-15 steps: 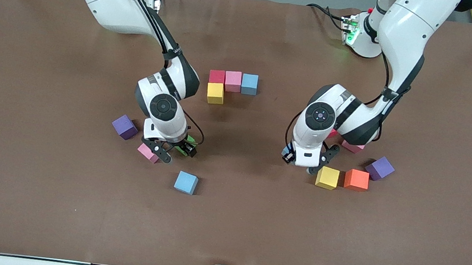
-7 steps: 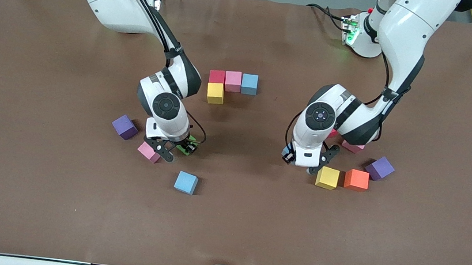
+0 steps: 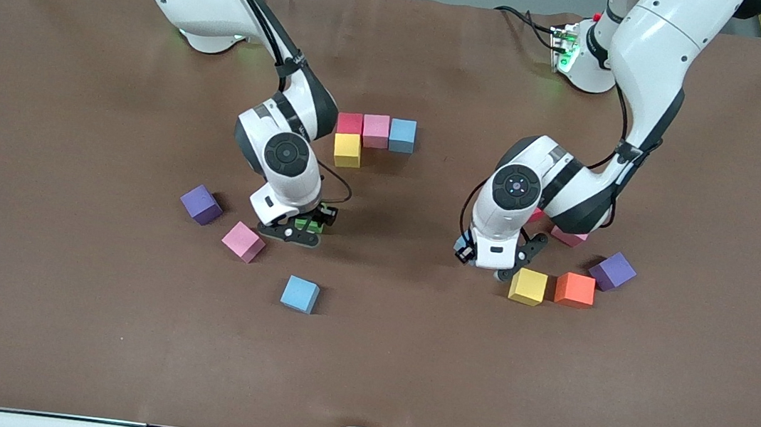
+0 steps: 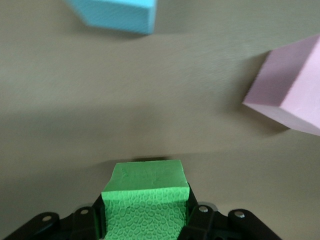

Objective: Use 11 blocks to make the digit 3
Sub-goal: 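Carry the green cube with the right gripper toward the yellow cube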

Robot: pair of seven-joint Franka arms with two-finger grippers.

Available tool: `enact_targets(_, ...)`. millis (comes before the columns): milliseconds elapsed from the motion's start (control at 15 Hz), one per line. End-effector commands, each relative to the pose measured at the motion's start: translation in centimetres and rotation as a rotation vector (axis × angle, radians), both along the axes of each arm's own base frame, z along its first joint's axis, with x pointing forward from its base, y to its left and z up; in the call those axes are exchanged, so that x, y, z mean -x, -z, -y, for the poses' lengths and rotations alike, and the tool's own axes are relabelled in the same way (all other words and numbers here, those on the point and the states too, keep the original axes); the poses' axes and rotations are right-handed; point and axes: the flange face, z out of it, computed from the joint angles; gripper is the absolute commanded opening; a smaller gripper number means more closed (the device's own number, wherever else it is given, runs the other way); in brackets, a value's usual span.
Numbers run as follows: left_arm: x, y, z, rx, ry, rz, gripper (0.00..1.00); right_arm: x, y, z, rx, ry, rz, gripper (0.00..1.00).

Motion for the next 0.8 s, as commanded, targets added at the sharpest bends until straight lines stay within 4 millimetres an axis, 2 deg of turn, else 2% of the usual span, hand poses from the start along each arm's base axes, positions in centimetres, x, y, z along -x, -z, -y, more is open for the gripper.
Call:
enact_targets(0, 0.0, -0.7, 0.1, 0.004, -0.002, -0.012, 0.45, 2.4, -1.3, -0.7, -0.026, -0.083, 0.005, 0.04)
enact_targets(200, 0.0, -0.6, 0.0, 0.003, -0.002, -0.014, 0.45, 5.6, -0.5, -0.6, -0.093, -0.124, 0.083, 0.04)
enact_targets(400, -0.1, -0.6, -0.1, 0.004, -0.002, -0.014, 0.45, 8.3, 0.5, -0.8, -0.073, -0.154, 0.057, 0.04)
enact_targets(734, -0.2, -0.6, -0.2, 0.003, -0.004, -0.014, 0.45, 10.7, 1.0, -2.5, -0.055, -0.16, 0.035, 0.04)
